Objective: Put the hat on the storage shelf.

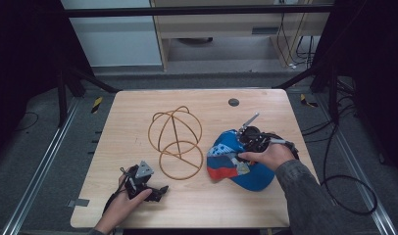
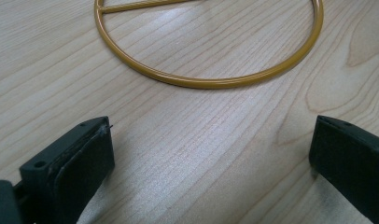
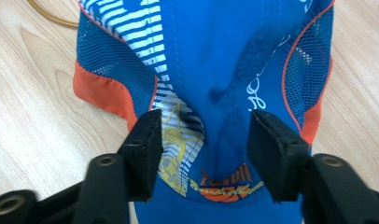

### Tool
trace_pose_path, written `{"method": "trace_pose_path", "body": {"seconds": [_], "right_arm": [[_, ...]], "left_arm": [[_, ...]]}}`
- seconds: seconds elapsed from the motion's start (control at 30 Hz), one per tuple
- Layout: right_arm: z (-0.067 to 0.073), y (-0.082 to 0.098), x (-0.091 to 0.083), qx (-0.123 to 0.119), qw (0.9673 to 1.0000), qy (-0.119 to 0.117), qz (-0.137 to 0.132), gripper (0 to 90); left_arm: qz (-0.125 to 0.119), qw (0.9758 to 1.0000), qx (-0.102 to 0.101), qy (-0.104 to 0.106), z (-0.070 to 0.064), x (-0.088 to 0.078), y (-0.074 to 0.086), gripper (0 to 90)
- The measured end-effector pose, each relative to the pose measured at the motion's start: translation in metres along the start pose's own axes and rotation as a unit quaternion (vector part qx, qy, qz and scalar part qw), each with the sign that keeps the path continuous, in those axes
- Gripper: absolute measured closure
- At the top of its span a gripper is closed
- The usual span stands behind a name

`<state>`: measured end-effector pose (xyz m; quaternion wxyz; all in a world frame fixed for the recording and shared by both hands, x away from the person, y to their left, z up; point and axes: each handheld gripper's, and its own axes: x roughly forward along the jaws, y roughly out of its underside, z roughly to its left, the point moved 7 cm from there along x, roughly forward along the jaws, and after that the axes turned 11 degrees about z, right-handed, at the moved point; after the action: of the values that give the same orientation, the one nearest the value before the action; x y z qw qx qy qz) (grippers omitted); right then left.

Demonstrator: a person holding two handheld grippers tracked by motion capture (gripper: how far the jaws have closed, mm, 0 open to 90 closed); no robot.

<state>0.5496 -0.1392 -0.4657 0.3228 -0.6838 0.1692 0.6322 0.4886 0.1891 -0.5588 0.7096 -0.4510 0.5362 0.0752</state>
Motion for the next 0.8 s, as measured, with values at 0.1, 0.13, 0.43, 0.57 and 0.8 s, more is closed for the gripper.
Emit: {"method": "trace_pose_path", "body": {"seconds": [0.1, 0.13, 0.43, 0.57, 0.8], "right_arm": [[0.000, -0.001, 0.004, -0.004, 1.0000, -0.003, 0.006, 55.2], [0.000, -0.001, 0.004, -0.004, 1.0000, -0.003, 0.006, 55.2], [-0.002, -0.003, 0.007, -0.004, 0.9999, -0.014, 0.009, 89.0], [-0.001, -0.002, 0.003, -0.001, 0.9996, -0.028, 0.003, 90.0], [-0.003, -0.001, -0.016, -0.002, 0.9993, -0.034, -0.014, 90.0]], "left_arm": [[0.000, 1.0000, 0.000, 0.000, 0.000, 0.000, 0.000, 0.0], [0.000, 1.0000, 0.000, 0.000, 0.000, 0.000, 0.000, 0.0], [0.000, 1.0000, -0.001, 0.000, 0.000, 0.000, 0.000, 0.0], [0.000, 1.0000, -0.001, 0.000, 0.000, 0.000, 0.000, 0.0], [-0.001, 1.0000, -0.001, 0.000, 0.000, 0.000, 0.000, 0.0]]}}
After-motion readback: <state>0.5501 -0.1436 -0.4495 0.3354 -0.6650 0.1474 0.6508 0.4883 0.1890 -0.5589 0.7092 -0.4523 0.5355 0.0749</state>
